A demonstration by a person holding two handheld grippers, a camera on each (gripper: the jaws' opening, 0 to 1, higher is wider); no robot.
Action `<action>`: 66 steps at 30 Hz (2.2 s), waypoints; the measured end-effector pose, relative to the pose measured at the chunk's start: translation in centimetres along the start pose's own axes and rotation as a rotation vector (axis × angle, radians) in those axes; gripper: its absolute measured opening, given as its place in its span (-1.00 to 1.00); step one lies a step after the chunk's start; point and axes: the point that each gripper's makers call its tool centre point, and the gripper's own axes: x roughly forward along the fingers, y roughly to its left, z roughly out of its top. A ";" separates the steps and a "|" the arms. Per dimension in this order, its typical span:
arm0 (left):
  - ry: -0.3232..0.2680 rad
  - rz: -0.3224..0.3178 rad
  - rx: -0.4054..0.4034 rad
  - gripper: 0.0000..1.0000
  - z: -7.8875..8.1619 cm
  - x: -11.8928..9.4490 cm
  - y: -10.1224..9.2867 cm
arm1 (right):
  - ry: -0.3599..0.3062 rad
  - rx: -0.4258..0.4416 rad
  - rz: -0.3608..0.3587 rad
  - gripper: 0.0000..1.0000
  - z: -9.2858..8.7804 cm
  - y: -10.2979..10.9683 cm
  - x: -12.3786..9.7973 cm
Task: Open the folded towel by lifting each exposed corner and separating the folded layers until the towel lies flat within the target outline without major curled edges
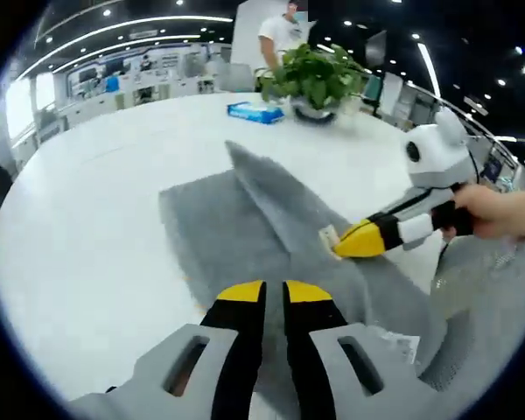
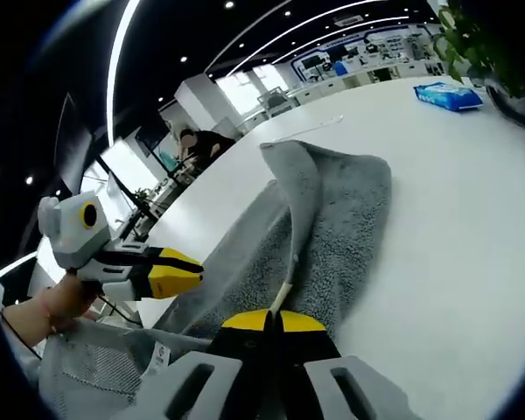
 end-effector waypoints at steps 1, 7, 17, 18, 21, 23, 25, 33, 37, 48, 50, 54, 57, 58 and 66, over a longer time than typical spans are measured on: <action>-0.002 0.012 -0.015 -0.86 0.0 0.0 0.3 | 0.004 -0.015 -0.003 -1.00 0.0 0.0 0.0; 0.031 0.033 -0.219 -0.84 -1.5 0.1 2.0 | 0.008 -0.028 -0.005 -1.00 -0.1 -0.1 0.0; 0.056 -0.042 -0.254 -0.98 -1.9 0.5 0.1 | 0.010 -0.032 -0.006 -1.00 -0.1 -0.1 0.0; 0.053 -0.044 -0.251 -0.98 -1.9 0.4 0.1 | 0.010 -0.032 -0.006 -1.00 -0.1 -0.1 0.0; 0.053 -0.040 -0.235 -0.98 -1.9 0.5 0.1 | 0.010 -0.031 -0.006 -1.00 -0.1 -0.1 0.0; 0.056 -0.031 -0.201 -0.99 -1.9 0.4 0.1 | 0.009 -0.028 -0.005 -1.00 0.0 -0.1 0.0; 0.055 -0.017 -0.145 -0.99 -1.7 0.4 0.2 | 0.007 -0.023 -0.002 -1.00 0.1 -0.1 -0.1; 0.032 0.003 -0.163 -0.99 -1.3 0.1 0.8 | -0.016 -0.018 -0.038 -1.00 0.9 -1.2 -1.1; 0.024 0.023 -0.163 -0.99 -1.2 0.0 1.4 | -0.029 -0.011 -0.054 -1.00 1.2 -1.8 -1.5; 0.028 0.093 -0.192 -0.99 -1.6 -0.5 3.4 | -0.007 -0.067 -0.209 -1.00 1.1 -5.3 -3.5; 0.017 0.095 -0.226 -0.99 -1.5 -0.6 3.5 | -0.013 -0.061 -0.206 -1.00 1.1 -5.3 -3.5; 0.021 0.110 -0.218 -0.99 -1.6 -0.7 3.7 | 0.001 -0.066 -0.229 -1.00 0.8 -5.9 -3.6; 0.027 0.124 -0.192 -0.99 -1.6 -0.8 3.8 | 0.010 -0.085 -0.250 -1.00 0.7 -6.2 -3.8; 0.030 0.126 -0.185 -0.99 -1.7 -0.8 3.8 | 0.011 -0.088 -0.252 -1.00 0.7 -6.2 -3.8; 0.028 0.150 -0.188 -0.99 -1.7 -1.0 4.5 | 0.023 -0.108 -0.272 -1.00 0.7 -6.6 -4.0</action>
